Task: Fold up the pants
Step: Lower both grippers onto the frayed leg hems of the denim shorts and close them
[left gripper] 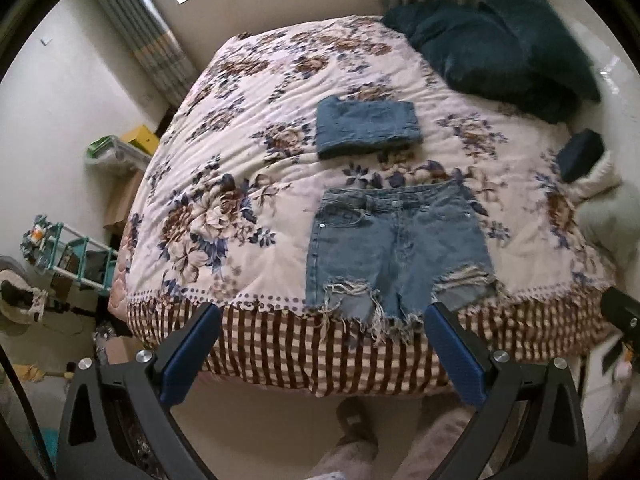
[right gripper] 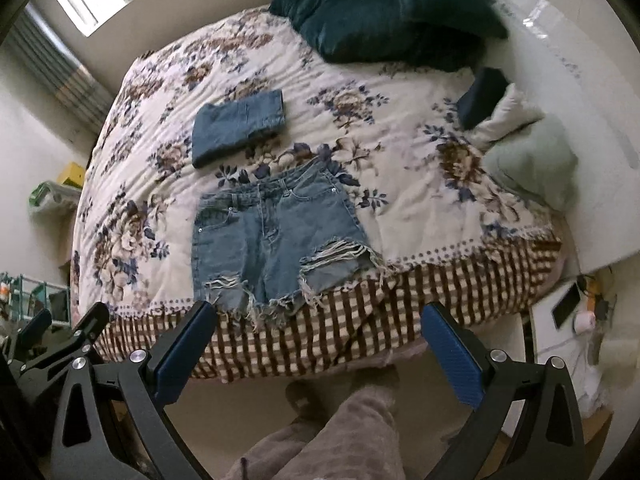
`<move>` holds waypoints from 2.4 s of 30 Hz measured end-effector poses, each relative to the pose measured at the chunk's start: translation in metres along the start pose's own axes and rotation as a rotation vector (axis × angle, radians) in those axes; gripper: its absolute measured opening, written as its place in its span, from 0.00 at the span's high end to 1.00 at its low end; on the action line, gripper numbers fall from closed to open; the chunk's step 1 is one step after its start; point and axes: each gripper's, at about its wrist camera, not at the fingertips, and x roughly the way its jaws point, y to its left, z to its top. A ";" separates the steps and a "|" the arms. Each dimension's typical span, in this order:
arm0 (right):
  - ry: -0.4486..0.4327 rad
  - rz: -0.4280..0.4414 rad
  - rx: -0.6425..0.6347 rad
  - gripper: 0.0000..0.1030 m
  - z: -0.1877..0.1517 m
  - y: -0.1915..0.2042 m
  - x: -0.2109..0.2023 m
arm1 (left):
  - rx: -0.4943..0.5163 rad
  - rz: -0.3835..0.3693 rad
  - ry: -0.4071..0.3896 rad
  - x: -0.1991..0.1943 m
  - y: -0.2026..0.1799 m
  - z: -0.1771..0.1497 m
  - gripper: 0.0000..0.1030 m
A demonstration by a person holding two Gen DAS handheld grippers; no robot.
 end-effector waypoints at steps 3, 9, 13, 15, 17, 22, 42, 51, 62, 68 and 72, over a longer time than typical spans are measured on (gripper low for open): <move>0.074 0.062 -0.033 0.00 0.032 -0.016 0.047 | -0.025 0.061 0.021 0.027 -0.020 0.007 0.00; 0.255 0.142 -0.164 0.00 0.103 -0.054 0.165 | -0.025 0.237 0.103 0.102 -0.089 0.009 0.00; 0.379 0.253 -0.223 0.00 0.142 -0.076 0.245 | 0.054 0.380 0.122 0.161 -0.151 0.003 0.00; 0.435 0.292 -0.259 0.00 0.156 -0.082 0.284 | 0.105 0.438 0.133 0.195 -0.187 -0.005 0.00; 0.485 0.327 -0.305 0.00 0.170 -0.085 0.327 | 0.129 0.449 0.159 0.222 -0.215 -0.012 0.00; 0.603 0.350 -0.373 0.00 0.190 -0.088 0.408 | 0.120 0.363 0.281 0.272 -0.276 -0.026 0.00; 0.804 0.765 -0.198 0.00 0.224 -0.080 0.573 | 0.173 0.468 0.205 0.341 -0.376 -0.044 0.00; 0.826 0.794 -0.215 0.00 0.227 -0.050 0.565 | 0.134 0.364 0.255 0.339 -0.359 -0.036 0.03; 0.810 0.741 -0.229 0.06 0.214 -0.037 0.583 | 0.173 0.223 0.261 0.350 -0.375 -0.039 0.63; 0.781 0.692 -0.211 0.87 0.206 -0.043 0.581 | 0.144 0.153 0.250 0.339 -0.363 -0.034 0.94; 0.755 0.688 -0.179 0.90 0.208 -0.040 0.568 | 0.139 0.146 0.235 0.319 -0.344 -0.030 0.96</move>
